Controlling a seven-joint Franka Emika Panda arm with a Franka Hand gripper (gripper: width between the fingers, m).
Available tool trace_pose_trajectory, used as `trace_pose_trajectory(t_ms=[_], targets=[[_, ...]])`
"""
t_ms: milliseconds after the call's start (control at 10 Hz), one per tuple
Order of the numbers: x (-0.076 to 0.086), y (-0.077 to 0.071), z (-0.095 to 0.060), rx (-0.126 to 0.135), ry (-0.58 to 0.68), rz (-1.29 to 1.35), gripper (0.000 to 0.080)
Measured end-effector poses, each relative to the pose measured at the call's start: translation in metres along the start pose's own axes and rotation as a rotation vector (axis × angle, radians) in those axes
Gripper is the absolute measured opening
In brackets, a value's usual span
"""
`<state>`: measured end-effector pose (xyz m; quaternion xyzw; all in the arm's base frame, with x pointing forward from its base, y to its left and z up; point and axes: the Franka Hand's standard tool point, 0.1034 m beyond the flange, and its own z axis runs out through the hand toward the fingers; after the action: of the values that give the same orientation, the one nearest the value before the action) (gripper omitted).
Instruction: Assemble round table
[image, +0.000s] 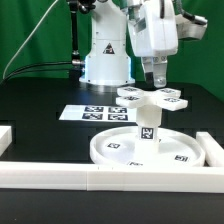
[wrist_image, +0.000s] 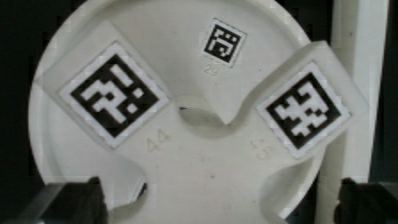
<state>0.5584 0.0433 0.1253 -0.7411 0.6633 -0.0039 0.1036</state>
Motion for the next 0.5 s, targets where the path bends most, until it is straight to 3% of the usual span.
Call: trace_pose_trajectory(t_ms=[300,500], targets=[[-0.004,-0.008,0.001,-0.036,0.013,-0.396,0.0649],[0.0,-0.012,-0.002,-0.035,0.007,-0.634,0.0649]])
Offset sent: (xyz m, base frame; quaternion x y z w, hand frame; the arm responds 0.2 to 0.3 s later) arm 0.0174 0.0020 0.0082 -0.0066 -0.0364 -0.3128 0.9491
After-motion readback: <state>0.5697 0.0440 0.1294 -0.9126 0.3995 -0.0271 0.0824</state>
